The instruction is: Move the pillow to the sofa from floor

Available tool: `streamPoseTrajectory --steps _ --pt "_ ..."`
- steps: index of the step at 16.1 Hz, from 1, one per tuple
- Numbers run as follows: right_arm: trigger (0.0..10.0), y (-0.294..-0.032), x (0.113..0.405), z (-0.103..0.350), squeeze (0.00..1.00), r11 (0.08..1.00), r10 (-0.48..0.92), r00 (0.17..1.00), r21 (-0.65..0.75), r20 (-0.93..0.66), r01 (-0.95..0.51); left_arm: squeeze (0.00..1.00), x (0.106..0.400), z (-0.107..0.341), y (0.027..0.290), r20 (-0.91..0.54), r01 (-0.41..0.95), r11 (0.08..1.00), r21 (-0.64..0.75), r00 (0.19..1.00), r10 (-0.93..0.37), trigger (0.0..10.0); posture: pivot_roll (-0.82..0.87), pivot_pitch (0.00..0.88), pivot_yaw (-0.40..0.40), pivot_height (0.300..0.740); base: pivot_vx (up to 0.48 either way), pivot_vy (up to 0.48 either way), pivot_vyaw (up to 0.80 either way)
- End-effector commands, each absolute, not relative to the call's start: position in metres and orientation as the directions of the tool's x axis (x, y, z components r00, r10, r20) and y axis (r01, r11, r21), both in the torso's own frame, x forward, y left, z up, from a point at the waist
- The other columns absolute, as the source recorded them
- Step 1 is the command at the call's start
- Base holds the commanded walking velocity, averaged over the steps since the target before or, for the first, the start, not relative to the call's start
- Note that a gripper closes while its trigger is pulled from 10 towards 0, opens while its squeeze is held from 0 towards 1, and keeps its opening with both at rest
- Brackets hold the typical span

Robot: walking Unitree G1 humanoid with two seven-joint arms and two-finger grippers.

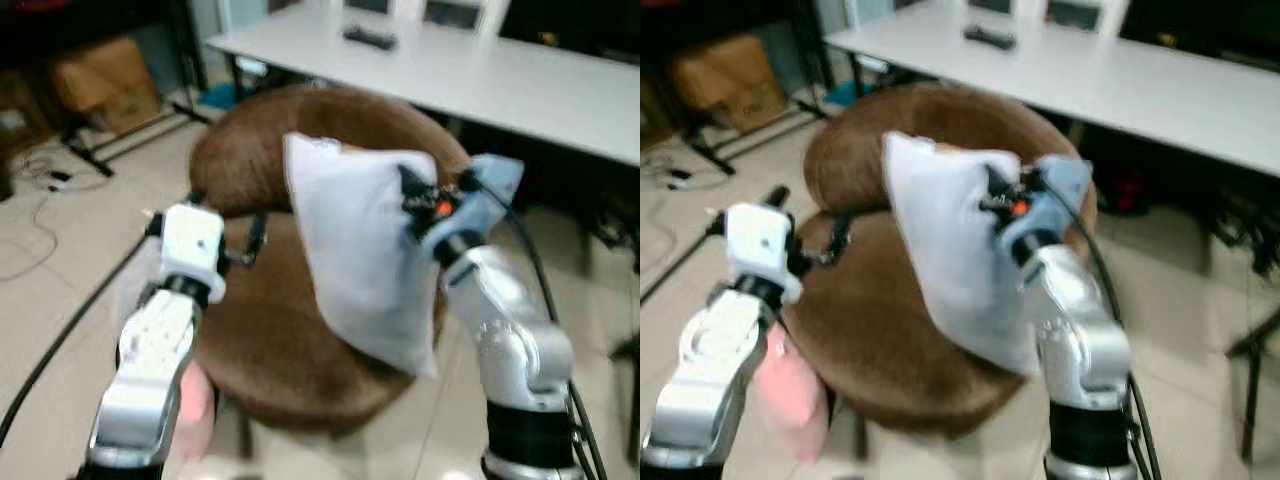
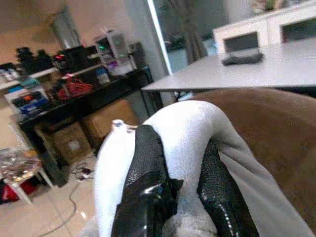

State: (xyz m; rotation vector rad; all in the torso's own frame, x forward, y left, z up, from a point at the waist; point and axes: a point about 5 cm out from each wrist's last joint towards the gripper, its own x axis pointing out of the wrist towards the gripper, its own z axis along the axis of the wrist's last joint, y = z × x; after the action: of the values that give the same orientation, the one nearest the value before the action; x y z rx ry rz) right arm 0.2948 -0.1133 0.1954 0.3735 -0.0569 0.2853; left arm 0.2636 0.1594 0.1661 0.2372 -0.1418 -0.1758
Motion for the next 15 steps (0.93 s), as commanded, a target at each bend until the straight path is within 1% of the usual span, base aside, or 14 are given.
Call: streamPoseTrajectory --steps 1,6,15 --pt "10.0 -0.1024 0.2919 0.2133 0.00 0.867 0.307 0.932 0.347 0.194 -0.358 0.00 0.2634 0.1674 0.1659 0.118 0.136 0.956 0.260 0.978 -0.171 10.0 0.09 0.000 -0.016 0.740 0.371 0.000 0.00" --pt "10.0 -0.1054 0.2925 0.2093 0.00 0.873 0.293 0.940 0.353 0.175 -0.337 0.00 0.2628 0.1662 0.1651 0.114 0.140 0.955 0.263 0.978 -0.175 10.0 0.09 0.000 -0.017 0.740 0.373 0.000 0.00" --pt "10.0 -0.1009 0.2934 0.2078 0.00 0.867 0.319 0.933 0.346 0.169 -0.359 0.00 0.2614 0.1659 0.1658 0.116 0.140 0.952 0.271 0.977 -0.177 10.0 0.11 0.000 -0.031 0.740 0.372 0.000 0.00"
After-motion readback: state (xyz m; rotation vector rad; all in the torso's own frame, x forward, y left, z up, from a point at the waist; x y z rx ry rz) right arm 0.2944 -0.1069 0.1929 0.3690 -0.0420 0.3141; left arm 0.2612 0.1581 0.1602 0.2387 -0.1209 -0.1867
